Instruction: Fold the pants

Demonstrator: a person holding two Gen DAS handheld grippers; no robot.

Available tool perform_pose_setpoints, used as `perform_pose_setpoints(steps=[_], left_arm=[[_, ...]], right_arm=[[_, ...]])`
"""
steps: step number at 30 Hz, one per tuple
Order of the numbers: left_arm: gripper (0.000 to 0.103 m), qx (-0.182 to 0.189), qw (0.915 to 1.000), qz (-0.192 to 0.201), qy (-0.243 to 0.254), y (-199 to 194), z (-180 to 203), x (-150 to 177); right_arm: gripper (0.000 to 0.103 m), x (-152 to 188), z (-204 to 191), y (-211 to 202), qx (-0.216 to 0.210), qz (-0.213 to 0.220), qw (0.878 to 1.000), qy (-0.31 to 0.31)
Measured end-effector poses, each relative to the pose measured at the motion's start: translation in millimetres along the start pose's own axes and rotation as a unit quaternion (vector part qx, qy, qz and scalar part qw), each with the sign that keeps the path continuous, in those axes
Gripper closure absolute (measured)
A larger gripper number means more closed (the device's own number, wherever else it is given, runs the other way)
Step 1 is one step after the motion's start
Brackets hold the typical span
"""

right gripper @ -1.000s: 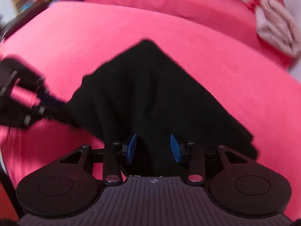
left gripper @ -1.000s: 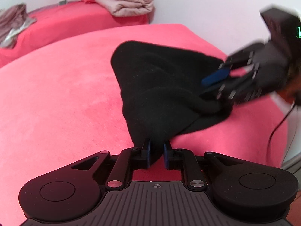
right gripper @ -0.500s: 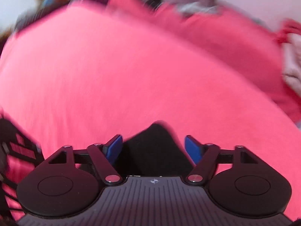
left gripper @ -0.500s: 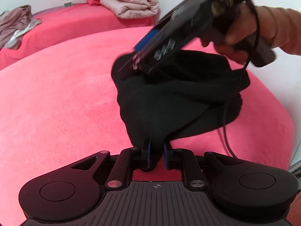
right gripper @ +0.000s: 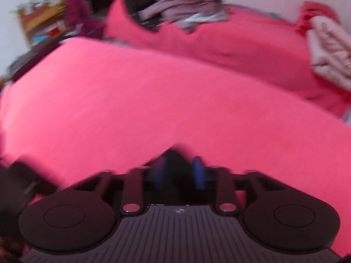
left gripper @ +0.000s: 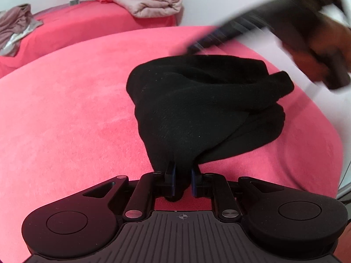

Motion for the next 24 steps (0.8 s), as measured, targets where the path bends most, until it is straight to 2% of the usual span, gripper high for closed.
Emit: perform_pose_setpoints(steps=[2, 3, 4, 5, 6, 7, 8, 9, 11, 13, 14, 15, 16, 19, 20, 22, 24], left_arm=[[0.025, 0.004, 1.0000, -0.003, 0.005, 1.0, -0.4, -1.7], [0.025, 0.007, 0.9999, -0.004, 0.006, 0.9, -1.3, -2.0], [0.024, 0.012, 0.9999, -0.005, 0.008, 1.7, -1.6, -2.6], [0.024, 0.014, 0.9998, -0.007, 0.010, 1.8, -1.6, -3.3], [0.024, 0.013, 0.9998, -0.009, 0.014, 1.1, -1.7, -4.4], [0.024, 0.011, 0.9997, -0.011, 0.018, 1.9, -1.3, -5.4], [0.028, 0.010, 0.9996, -0.015, 0.020, 2.5, -1.0, -6.1], [0.028, 0.010, 0.9996, -0.018, 0.022, 1.9, -1.4, -6.9], [0.027, 0.017, 0.9994, -0.022, 0.019, -1.8, -3.4, -8.4], [0.023, 0.025, 0.9991, -0.032, 0.012, -8.1, -7.2, -8.0], [0.022, 0.033, 0.9988, -0.036, 0.009, -12.7, -10.0, -6.9], [0.021, 0.039, 0.9984, -0.040, 0.004, -17.6, -13.1, -5.0], [0.018, 0.045, 0.9981, -0.043, -0.004, -23.2, -16.9, -2.9], [0.017, 0.057, 0.9976, -0.031, -0.023, -44.7, -29.9, -6.9], [0.017, 0.056, 0.9979, -0.020, -0.026, -51.0, -33.4, -11.8], [0.017, 0.054, 0.9982, 0.003, -0.027, -56.9, -38.2, -26.0], [0.012, 0.052, 0.9981, 0.024, -0.022, -53.1, -38.9, -42.8]], right_arm=[[0.053, 37.1, 4.6, 1.3, 0.072, -0.032, 0.996, -0.042], [0.053, 52.5, 15.8, -1.1, 0.102, -0.037, 0.993, -0.038], [0.052, 62.1, 33.2, -9.9, 0.107, -0.027, 0.994, -0.008], [0.050, 65.0, 50.3, -21.3, 0.110, -0.013, 0.993, 0.051], [0.041, 65.0, 63.1, -32.7, 0.110, 0.005, 0.988, 0.107], [0.038, 64.2, 70.0, -43.9, 0.111, 0.030, 0.982, 0.151], [0.038, 62.8, 70.4, -52.5, 0.130, 0.054, 0.975, 0.175], [0.038, 60.0, 65.9, -58.9, 0.146, 0.072, 0.970, 0.179], [0.036, 58.6, 51.3, -58.3, 0.132, 0.083, 0.974, 0.167], [0.033, 68.0, 35.1, -46.9, 0.118, 0.055, 0.982, 0.137], [0.033, 76.9, 27.8, -38.1, 0.136, 0.027, 0.984, 0.108], [0.032, 85.4, 24.5, -30.5, 0.166, 0.010, 0.982, 0.092], [0.031, 95.0, 27.2, -31.1, 0.183, 0.005, 0.978, 0.100], [0.029, 107.0, 42.3, -57.3, 0.176, 0.050, 0.964, 0.195], [0.029, 108.9, 42.0, -66.1, 0.188, 0.067, 0.957, 0.211], [0.029, 103.5, 41.6, -73.1, 0.212, 0.094, 0.948, 0.219], [0.029, 96.8, 44.0, -68.9, 0.204, 0.109, 0.948, 0.220]])
Point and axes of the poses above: each gripper's, at about its wrist camera, not at the fingertips, and y roughly the way its jaws point, z to its right, x to its underside, the point moved 1 cm from there along y, roughly the way its jaws point, and after that the axes turned 7 degrees about y, right-handed, at the moved point
